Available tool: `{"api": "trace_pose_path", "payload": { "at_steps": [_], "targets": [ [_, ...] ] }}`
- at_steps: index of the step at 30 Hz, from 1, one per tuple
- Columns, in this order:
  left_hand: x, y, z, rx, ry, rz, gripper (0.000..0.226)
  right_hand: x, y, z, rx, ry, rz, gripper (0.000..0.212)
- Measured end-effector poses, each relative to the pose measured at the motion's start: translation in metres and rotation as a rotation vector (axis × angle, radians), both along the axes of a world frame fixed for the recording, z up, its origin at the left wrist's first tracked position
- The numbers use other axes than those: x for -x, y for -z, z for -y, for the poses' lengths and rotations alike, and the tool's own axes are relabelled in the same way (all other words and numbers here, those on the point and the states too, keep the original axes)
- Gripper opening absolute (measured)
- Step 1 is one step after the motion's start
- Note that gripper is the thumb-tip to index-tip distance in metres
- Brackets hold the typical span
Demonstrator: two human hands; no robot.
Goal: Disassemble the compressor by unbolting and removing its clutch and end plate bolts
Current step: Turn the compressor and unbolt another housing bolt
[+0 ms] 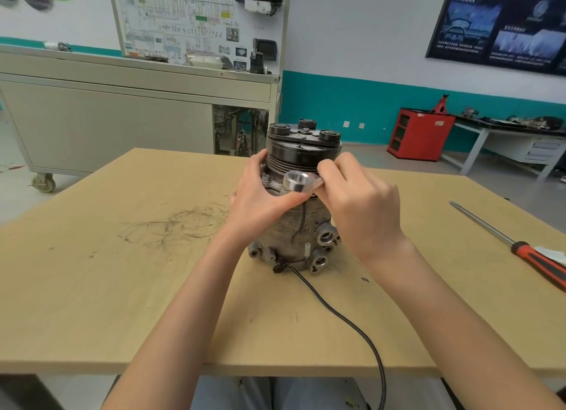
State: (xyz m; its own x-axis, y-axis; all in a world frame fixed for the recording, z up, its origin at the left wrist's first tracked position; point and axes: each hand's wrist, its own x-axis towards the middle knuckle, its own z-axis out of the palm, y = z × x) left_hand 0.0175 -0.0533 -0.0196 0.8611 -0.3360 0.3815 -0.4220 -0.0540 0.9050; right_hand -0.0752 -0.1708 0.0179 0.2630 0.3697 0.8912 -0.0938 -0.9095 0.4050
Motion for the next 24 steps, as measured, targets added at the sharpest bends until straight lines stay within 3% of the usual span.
{"api": "trace_pose_path", "payload": {
  "at_steps": [7,14,16,18,20,24],
  "targets": [
    [-0.003,0.003,0.0,-0.009,0.002,-0.001,0.1,-0.002,0.004,-0.013,0.001,0.077,-0.05,0.017],
    [-0.004,0.005,0.0,-0.005,-0.032,0.049,0.099,-0.007,0.012,-0.001,-0.054,-0.069,0.013,0.023],
    [-0.003,0.005,-0.001,-0.042,-0.059,0.066,0.104,-0.005,0.021,0.015,-0.323,-0.412,-0.076,0.031],
    [-0.003,0.004,-0.001,-0.063,-0.073,0.064,0.11,-0.002,0.026,0.033,-0.843,-0.876,-0.249,0.028],
    [-0.003,0.003,-0.002,-0.068,-0.076,0.063,0.113,-0.006,0.024,0.059,-1.285,-1.207,-0.463,0.03],
    [-0.001,0.002,-0.002,-0.077,-0.073,0.049,0.114,-0.031,0.017,0.097,-1.619,-1.508,-0.903,0.038]
  ]
}}
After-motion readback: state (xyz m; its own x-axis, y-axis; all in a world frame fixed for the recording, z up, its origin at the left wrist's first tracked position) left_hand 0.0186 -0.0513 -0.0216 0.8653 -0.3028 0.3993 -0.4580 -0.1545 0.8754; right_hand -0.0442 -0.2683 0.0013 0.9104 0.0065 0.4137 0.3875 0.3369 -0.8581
